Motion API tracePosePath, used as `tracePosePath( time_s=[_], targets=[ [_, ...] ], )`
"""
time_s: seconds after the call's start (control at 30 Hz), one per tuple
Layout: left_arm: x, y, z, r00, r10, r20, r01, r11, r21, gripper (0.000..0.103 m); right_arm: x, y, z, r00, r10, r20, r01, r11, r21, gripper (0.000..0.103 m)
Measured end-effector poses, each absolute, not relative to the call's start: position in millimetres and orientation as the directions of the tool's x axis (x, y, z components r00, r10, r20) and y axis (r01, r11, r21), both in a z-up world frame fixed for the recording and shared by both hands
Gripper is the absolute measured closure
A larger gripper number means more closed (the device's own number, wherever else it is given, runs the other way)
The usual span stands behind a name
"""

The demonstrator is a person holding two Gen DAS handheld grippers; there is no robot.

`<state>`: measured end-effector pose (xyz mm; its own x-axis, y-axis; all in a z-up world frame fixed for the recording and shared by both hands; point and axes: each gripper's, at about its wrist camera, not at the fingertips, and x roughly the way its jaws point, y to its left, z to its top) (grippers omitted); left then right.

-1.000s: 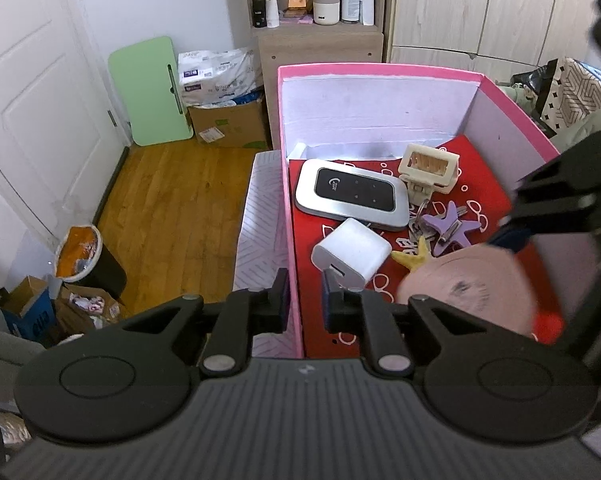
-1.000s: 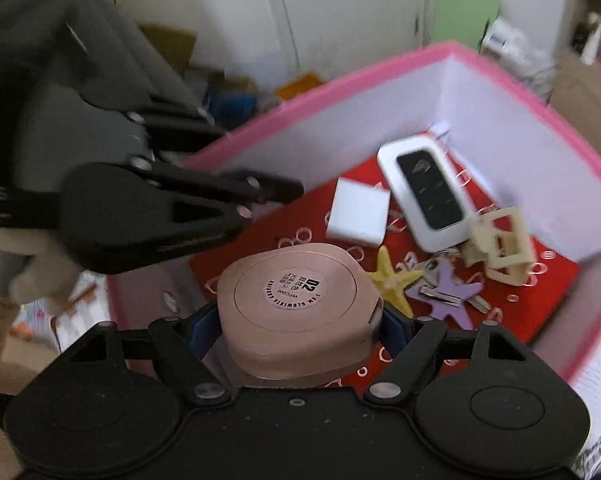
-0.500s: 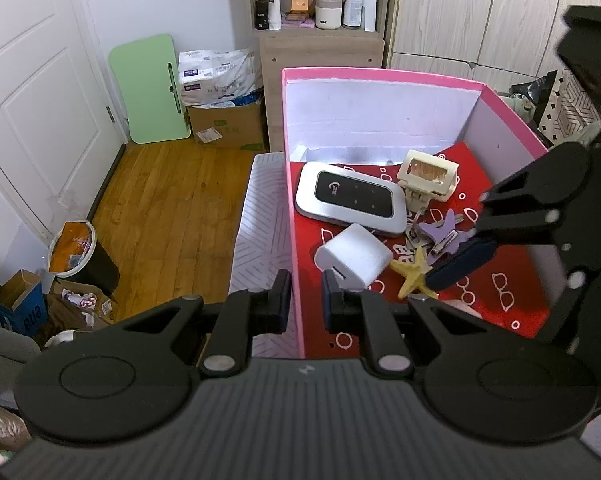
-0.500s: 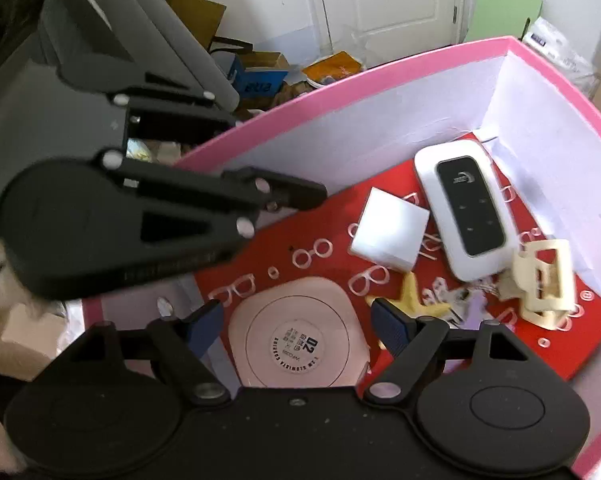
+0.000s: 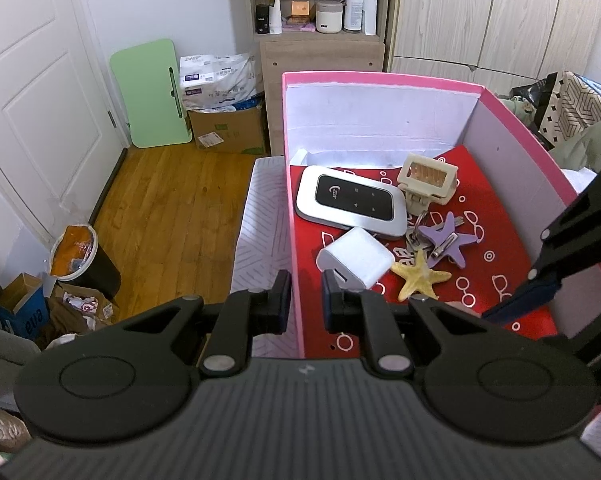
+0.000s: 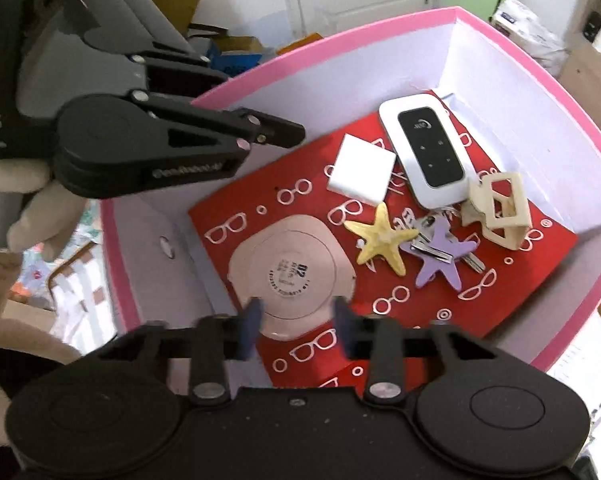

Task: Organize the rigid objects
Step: 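Carry the pink round case into the box and open the right tool, then move the right tool back toward the black battery on the bed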

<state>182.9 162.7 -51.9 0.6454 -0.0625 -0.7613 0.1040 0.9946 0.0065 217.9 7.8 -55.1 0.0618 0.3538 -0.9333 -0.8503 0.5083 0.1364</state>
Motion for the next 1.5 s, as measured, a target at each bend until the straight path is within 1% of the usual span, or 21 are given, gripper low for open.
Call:
tracePosePath(
  time_s=[0.1,0.17,0.2,0.23,0.27,0.3,0.37,0.4,0.43,0.5,0.63,0.73,0.8,0.87,0.93,1.0,1.07,1.13,1.23,1.33,1.5],
  targets=[
    [182,162,-52,0.647,-0.059,-0.76,0.106,0.994,0.013,0.09,224,9,-58,0.053,0.364,-0.93,-0.816,0.553,0.17,0.067],
    [182,162,-52,0.647,-0.057,-0.76,0.107,0.994,0.016,0.09,227,10,-60,0.077,0.339,-0.938,-0.803,0.578,0.143,0.067],
    [182,161,-52,0.647,-0.056,-0.761,0.107,0.994,0.018,0.09,227,9,-60,0.1,0.322,-0.941,-0.801,0.588,0.116,0.064],
    [182,161,-51,0.645,-0.056,-0.762,0.106,0.994,0.017,0.09,227,10,-61,0.131,0.312,-0.941,-0.798,0.597,0.087,0.054],
    [183,161,-51,0.642,-0.057,-0.765,0.105,0.994,0.014,0.09,226,11,-60,0.164,0.296,-0.941,-0.795,0.605,0.052,0.048],
    [184,161,-51,0.637,-0.058,-0.769,0.106,0.994,0.013,0.09,225,12,-60,0.176,0.285,-0.942,-0.799,0.601,0.033,0.047],
    [187,161,-52,0.621,-0.056,-0.782,0.103,0.995,0.011,0.09,223,14,-60,0.152,0.296,-0.943,-0.814,0.578,0.05,0.047],
    [188,162,-52,0.614,-0.056,-0.788,0.103,0.995,0.009,0.09,225,14,-62,0.101,0.317,-0.943,-0.811,0.576,0.106,0.05],
    [189,162,-53,0.603,-0.055,-0.795,0.098,0.995,0.006,0.09,227,15,-64,0.064,0.337,-0.939,-0.798,0.582,0.154,0.051],
    [190,165,-53,0.583,-0.064,-0.81,0.08,0.997,-0.021,0.09,230,13,-66,0.054,0.373,-0.926,-0.773,0.602,0.198,0.052],
    [194,165,-52,0.555,-0.065,-0.829,0.073,0.997,-0.029,0.09,227,3,-60,0.156,0.485,-0.861,-0.778,0.597,0.195,0.053],
    [194,161,-46,0.535,-0.048,-0.843,0.092,0.996,0.002,0.09,215,-16,-46,0.211,0.559,-0.802,-0.786,0.585,0.2,0.053],
    [196,157,-42,0.524,-0.034,-0.851,0.112,0.993,0.029,0.09,201,-37,-28,0.258,0.619,-0.742,-0.795,0.573,0.201,0.053],
    [199,154,-40,0.511,-0.024,-0.859,0.122,0.991,0.045,0.09,186,-62,-11,0.324,0.657,-0.68,-0.79,0.584,0.187,0.047],
    [201,152,-41,0.507,-0.008,-0.862,0.125,0.99,0.065,0.09,170,-88,0,0.429,0.668,-0.608,-0.758,0.632,0.16,0.031],
    [203,149,-42,0.506,0.01,-0.863,0.132,0.987,0.089,0.09,160,-115,4,0.526,0.645,-0.555,-0.715,0.688,0.121,0.029],
    [203,147,-43,0.504,0.024,-0.863,0.133,0.986,0.104,0.091,150,-142,-1,0.607,0.592,-0.53,-0.655,0.75,0.088,0.029],
    [203,148,-43,0.504,0.033,-0.863,0.128,0.985,0.113,0.093,146,-166,-6,0.649,0.561,-0.515,-0.609,0.788,0.092,0.029],
    [204,149,-44,0.505,0.041,-0.862,0.117,0.986,0.115,0.093,134,-199,-24,0.68,0.511,-0.526,-0.532,0.837,0.126,0.029],
    [205,147,-48,0.509,0.058,-0.859,0.11,0.985,0.131,0.093,127,-224,-45,0.678,0.466,-0.569,-0.46,0.872,0.166,0.029],
    [211,146,-54,0.498,0.07,-0.865,0.095,0.986,0.135,0.093,117,-242,-75,0.687,0.382,-0.619,-0.395,0.91,0.123,0.029]
  ],
)
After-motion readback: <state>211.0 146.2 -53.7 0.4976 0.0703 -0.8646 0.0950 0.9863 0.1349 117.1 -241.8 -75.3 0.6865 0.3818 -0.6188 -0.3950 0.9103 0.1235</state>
